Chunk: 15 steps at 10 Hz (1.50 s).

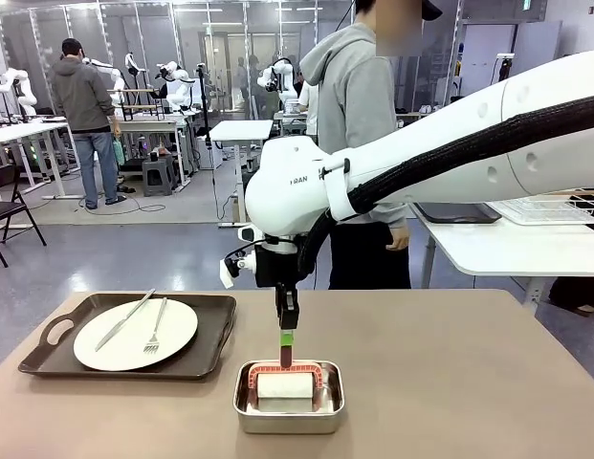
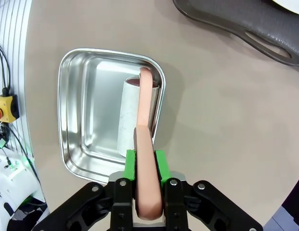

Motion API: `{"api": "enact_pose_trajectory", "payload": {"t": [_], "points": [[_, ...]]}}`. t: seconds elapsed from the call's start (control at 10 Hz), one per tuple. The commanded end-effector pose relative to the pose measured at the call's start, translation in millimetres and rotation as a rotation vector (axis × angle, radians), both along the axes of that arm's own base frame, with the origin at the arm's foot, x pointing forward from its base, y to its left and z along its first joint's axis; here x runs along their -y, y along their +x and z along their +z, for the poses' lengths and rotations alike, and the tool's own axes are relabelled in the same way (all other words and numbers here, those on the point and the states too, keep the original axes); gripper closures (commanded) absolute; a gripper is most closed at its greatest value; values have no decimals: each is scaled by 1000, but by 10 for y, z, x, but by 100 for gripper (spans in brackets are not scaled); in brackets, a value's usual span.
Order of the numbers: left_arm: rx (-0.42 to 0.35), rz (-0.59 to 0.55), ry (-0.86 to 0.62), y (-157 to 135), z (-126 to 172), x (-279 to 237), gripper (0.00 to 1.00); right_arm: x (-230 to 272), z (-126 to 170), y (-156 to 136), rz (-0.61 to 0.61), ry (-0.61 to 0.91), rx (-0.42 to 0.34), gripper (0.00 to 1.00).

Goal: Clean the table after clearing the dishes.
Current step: Place the Lint Roller back on top of the Airtight Container.

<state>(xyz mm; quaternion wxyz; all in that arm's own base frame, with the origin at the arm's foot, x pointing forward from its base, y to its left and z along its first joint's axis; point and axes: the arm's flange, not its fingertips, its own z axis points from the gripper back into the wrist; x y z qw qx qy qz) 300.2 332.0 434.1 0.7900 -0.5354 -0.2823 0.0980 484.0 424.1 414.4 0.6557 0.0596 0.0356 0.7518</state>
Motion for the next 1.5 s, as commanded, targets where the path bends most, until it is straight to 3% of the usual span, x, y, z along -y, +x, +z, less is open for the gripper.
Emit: {"api": "enact_pose_trajectory", "payload": {"t": [0.0, 0.2, 0.3, 0.4, 0.5, 0.6, 0.9, 1.0, 1.3, 1.4], "points": [[2, -13, 4, -38, 35, -17, 0, 132, -231, 300, 51, -2, 52, 79], [2, -13, 4, -38, 35, -17, 0, 89, -201, 295, 59, -19, 43, 79], [2, -13, 4, -38, 35, -17, 0, 79, -163, 291, 55, -19, 43, 68], [2, -13, 4, -38, 35, -17, 0, 74, -98, 283, 59, -29, 50, 66], [2, -13, 4, -38, 35, -17, 0, 79, -39, 273, 53, -32, 55, 54], [2, -13, 4, -38, 35, -17, 0, 78, 25, 264, 47, -21, 57, 52], [2, -13, 4, -38, 35, -17, 0, 71, 364, 218, 27, 9, 75, 28], [2, -13, 4, -38, 35, -17, 0, 74, 413, 234, 14, 5, 74, 26], [2, -13, 4, -38, 35, -17, 0, 81, 432, 259, 1, 11, 74, 3], [2, -13, 4, -38, 35, -17, 0, 87, 459, 273, -3, 14, 77, 0]]}}
